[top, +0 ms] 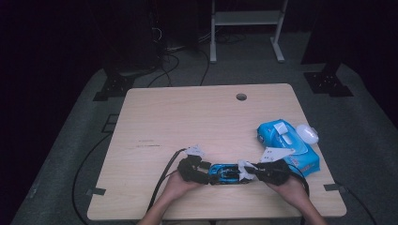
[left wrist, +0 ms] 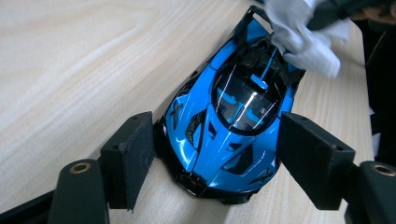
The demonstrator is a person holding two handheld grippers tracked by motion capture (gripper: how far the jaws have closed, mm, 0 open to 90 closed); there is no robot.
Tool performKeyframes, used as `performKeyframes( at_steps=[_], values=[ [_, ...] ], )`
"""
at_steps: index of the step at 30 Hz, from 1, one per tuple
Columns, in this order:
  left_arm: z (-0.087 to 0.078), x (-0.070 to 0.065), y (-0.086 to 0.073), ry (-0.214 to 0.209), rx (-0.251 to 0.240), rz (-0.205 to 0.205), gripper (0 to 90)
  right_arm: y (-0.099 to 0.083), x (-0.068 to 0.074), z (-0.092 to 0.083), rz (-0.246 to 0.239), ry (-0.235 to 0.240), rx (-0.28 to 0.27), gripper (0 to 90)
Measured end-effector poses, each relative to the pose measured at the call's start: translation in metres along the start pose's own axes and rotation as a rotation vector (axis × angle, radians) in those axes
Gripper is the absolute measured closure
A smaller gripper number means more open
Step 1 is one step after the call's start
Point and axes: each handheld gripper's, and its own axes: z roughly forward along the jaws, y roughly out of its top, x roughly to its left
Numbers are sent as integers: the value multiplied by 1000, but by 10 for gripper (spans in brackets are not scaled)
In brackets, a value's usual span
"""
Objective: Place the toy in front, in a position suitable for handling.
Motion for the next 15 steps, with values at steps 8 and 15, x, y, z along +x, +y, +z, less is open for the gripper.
performKeyframes(
  at_steps=[8,15],
  values=[
    [0,4,1,-18,5,-49,259,-13,1,6,0,45,29,833],
    [2,0,2,-10,12,-40,212,-18,9,5,-51,22,13,842]
  ],
)
